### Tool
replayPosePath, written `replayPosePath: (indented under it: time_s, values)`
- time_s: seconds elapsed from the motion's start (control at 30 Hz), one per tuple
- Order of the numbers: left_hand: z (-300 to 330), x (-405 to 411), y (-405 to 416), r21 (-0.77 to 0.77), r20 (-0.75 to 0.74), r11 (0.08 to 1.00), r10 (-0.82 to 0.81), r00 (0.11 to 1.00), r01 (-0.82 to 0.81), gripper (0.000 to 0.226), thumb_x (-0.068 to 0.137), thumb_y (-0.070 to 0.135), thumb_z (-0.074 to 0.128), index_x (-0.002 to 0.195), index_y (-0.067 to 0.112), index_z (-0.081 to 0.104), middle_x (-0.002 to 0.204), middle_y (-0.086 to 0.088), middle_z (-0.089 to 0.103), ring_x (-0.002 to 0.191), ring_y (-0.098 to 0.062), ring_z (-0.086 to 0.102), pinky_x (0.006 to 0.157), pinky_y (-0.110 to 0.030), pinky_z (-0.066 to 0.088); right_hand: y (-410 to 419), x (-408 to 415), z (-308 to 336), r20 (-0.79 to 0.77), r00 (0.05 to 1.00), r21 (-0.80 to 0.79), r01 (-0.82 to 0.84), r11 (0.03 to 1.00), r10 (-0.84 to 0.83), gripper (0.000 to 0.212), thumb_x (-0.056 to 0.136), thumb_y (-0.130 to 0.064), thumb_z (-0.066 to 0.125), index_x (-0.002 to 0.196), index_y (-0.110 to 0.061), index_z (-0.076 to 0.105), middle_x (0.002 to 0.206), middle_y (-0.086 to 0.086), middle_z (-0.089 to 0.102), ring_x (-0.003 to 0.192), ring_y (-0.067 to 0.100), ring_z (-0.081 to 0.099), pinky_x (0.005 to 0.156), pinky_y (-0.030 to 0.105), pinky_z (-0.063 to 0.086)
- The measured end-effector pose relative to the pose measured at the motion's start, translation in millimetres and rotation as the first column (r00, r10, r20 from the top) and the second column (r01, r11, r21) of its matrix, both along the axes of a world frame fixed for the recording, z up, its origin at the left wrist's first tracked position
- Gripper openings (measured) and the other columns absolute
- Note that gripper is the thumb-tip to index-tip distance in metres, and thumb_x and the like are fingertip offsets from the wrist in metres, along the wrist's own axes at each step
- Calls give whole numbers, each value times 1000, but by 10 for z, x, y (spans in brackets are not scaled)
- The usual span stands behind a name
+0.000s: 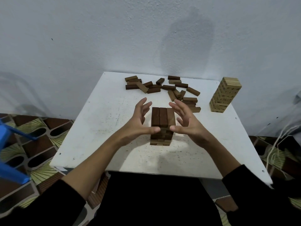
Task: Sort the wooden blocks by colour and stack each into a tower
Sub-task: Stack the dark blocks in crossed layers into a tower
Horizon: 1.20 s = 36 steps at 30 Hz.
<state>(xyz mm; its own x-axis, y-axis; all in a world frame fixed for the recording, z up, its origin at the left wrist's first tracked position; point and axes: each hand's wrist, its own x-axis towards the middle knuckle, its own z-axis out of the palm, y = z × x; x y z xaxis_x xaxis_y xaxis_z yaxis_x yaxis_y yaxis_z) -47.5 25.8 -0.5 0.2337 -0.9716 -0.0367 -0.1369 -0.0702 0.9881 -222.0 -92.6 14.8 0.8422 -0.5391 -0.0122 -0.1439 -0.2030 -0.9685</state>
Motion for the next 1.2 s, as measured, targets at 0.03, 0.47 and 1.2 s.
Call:
replayPosePath:
  time_s: [0.03,0.47,1.2]
  values:
    - [11,14,-9,-2,59,999,-31,998,32,120,59,41,86,147,35,5,152,14,24,138,3,21,108,-12,21,-29,7,8,-33,999,-48,-14,999,12,102,63,-37,77,146,-30,18,151,-13,29,138,1,26,114,29,19]
    - [36,22,-132,-45,222,999,-6,975,16,112,62,26,81,146,31,7,130,8,46,130,-9,41,118,-36,25,-92,105,36,-88,996,-122,-39,992,29,105,60,-24,79,145,-31,17,134,-6,43,133,12,36,112,30,20]
    - [41,-5,-159,-40,206,999,-4,978,13,115,62,26,81,148,29,5,132,5,46,127,-14,45,115,-44,30,-106,155,30,-117,993,-98,-20,995,8,102,68,-9,81,146,-29,18,126,-10,43,130,13,36,115,34,19]
